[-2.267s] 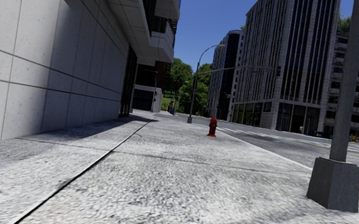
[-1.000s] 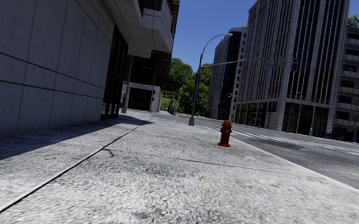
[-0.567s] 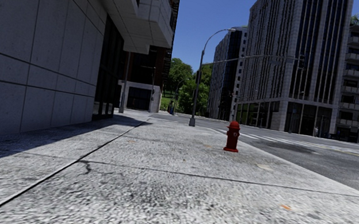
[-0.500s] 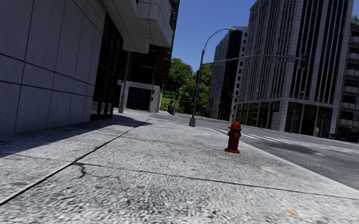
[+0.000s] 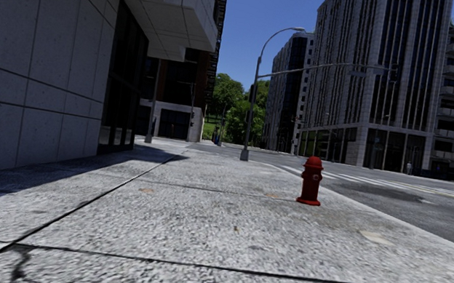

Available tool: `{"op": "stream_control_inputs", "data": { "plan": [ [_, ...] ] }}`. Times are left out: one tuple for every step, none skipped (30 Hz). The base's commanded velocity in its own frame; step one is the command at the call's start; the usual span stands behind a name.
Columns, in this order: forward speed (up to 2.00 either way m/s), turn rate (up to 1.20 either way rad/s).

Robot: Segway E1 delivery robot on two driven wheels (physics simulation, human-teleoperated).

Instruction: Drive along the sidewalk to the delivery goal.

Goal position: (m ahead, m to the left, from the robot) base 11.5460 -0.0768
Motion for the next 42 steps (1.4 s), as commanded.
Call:
{"op": "stream_control_inputs", "data": {
  "plan": [
    [2.0,0.0],
    [2.0,0.0],
    [2.0,0.0],
    [2.0,0.0],
    [2.0,0.0],
    [2.0,0.0],
    [2.0,0.0],
    [2.0,0.0],
    [2.0,0.0],
    [2.0,0.0],
    [2.0,0.0],
    [2.0,0.0],
    [2.0,0.0],
    [2.0,0.0],
    [2.0,0.0],
    [2.0,0.0],
    [2.0,0.0],
    [2.0,0.0],
    [2.0,0.0],
    [2.0,0.0],
    [2.0,0.0],
    [2.0,0.0],
    [2.0,0.0],
    [2.0,0.0],
    [2.0,0.0],
    [2.0,0.0],
    [2.0,0.0],
    [2.0,0.0],
    [2.0,0.0],
    [2.0,0.0],
    [2.0,0.0],
    [2.0,0.0],
    [2.0,0.0],
    [2.0,0.0],
    [2.0,0.0],
    [2.0,0.0],
    [2.0,0.0],
    [2.0,0.0],
    [2.0,0.0],
    [2.0,0.0],
    [2.0,0.0],
    [2.0,0.0]
  ]
}}
